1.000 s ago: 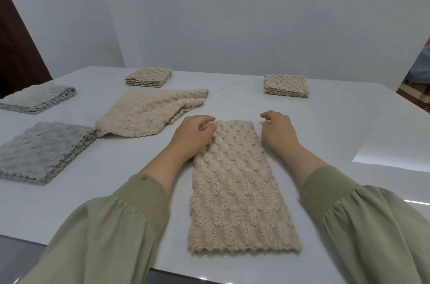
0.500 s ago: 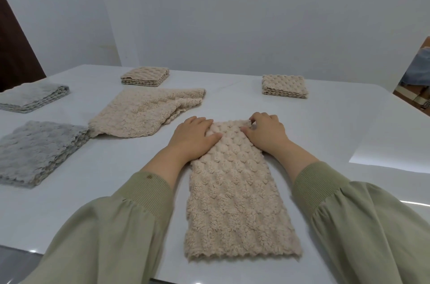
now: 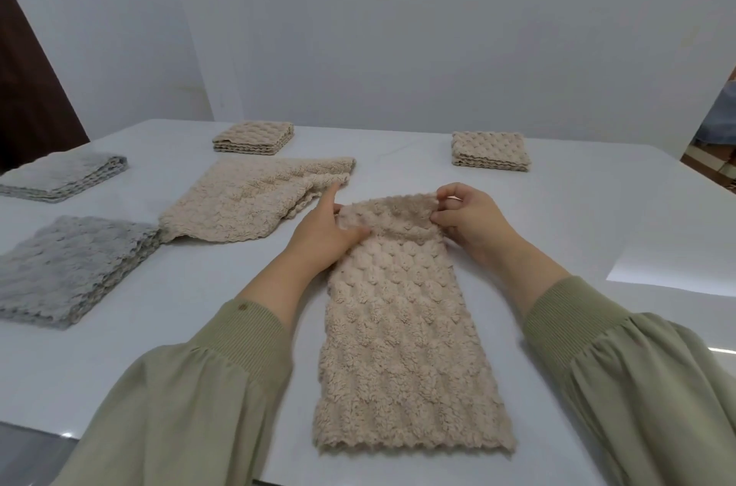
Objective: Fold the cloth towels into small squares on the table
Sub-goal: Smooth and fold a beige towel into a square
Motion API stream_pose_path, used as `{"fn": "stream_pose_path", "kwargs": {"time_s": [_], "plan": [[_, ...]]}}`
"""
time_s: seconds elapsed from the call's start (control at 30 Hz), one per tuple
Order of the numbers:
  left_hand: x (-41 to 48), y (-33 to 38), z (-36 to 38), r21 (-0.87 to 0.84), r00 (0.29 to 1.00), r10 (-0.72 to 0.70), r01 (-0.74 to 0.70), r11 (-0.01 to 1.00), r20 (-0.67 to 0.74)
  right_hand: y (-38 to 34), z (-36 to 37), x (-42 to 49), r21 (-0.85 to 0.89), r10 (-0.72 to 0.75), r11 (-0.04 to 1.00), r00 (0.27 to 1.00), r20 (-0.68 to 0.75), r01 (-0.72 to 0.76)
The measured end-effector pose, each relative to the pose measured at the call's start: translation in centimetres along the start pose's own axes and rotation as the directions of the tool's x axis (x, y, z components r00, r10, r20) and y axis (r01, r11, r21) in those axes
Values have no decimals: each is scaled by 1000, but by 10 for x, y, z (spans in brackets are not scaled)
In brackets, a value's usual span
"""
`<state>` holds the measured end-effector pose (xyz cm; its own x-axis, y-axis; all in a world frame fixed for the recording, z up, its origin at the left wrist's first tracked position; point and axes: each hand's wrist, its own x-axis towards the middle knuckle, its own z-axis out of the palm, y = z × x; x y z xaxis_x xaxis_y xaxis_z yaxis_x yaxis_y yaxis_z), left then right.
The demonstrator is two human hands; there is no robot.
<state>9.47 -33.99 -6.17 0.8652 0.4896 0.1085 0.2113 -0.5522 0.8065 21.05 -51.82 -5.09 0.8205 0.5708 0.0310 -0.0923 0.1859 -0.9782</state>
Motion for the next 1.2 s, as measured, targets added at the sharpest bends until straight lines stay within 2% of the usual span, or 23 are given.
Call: {"fn": "stream_pose_path", "kwargs": {"time_s": [0.1, 0.3, 0.33, 0.43, 0.5, 0.57, 0.6, 0.67, 0.7, 0.73, 0.83, 0.9, 0.97, 1.03, 1.1, 1.17, 1.2], "plan": [[-2, 3, -4, -109, 999, -29, 26, 994, -30, 2, -2, 3, 94, 23, 995, 1000, 9, -24], [1, 5, -12, -382, 978, -197, 157, 911, -67, -3, -8, 2, 326, 110, 936, 991, 79, -130], [2, 4, -13, -432, 974, -215, 164, 887, -73, -5, -9, 1, 288, 126, 945, 984, 122, -157], [-1, 1, -15, -486, 967, -241, 171, 857, -84, -7, -11, 0, -21, 216, 976, 951, 220, -217], [-3, 3, -13, -457, 973, -210, 143, 878, -98, -8, -9, 0, -184, 257, 956, 953, 162, -227], [-5, 9, -14, -362, 975, -158, 93, 927, -154, -10, -5, 2, -320, 222, 928, 973, 65, -190], [-6, 11, -15, -301, 973, -126, 64, 951, -191, -11, -6, 3, -421, 168, 895, 986, 14, -147], [-8, 15, -18, -219, 963, -72, 14, 976, -258, -17, -6, 4, -645, 63, 762, 998, -21, -62], [-8, 16, -20, -217, 961, -67, 7, 976, -269, -23, -5, 3, -696, 47, 717, 999, -9, -40], [-7, 16, -22, -258, 964, -81, 13, 966, -254, -29, -4, 1, -699, 63, 714, 998, 12, -37], [-8, 17, -27, -406, 980, -134, 64, 912, -147, -46, -4, -3, -570, 164, 817, 983, 80, -90], [-10, 20, -30, -463, 987, -114, 51, 885, -110, -50, -3, -5, -499, 179, 861, 978, 107, -103], [-10, 23, -28, -522, 987, -76, -8, 853, -138, -50, 4, -6, -385, 110, 921, 987, 118, -56], [-9, 24, -27, -577, 977, -7, -121, 808, -215, -50, 12, -6, -222, -69, 971, 995, 77, 85], [-8, 25, -26, -624, 971, 73, -203, 755, -228, -50, 18, -3, -41, -209, 977, 978, 15, 209], [-8, 23, -24, -691, 984, 15, -136, 710, -178, -42, 22, -2, 71, -187, 979, 979, -76, 192], [-9, 21, -22, -720, 988, -58, -65, 691, -145, -32, 23, -2, 38, -165, 985, 977, -132, 171]]}}
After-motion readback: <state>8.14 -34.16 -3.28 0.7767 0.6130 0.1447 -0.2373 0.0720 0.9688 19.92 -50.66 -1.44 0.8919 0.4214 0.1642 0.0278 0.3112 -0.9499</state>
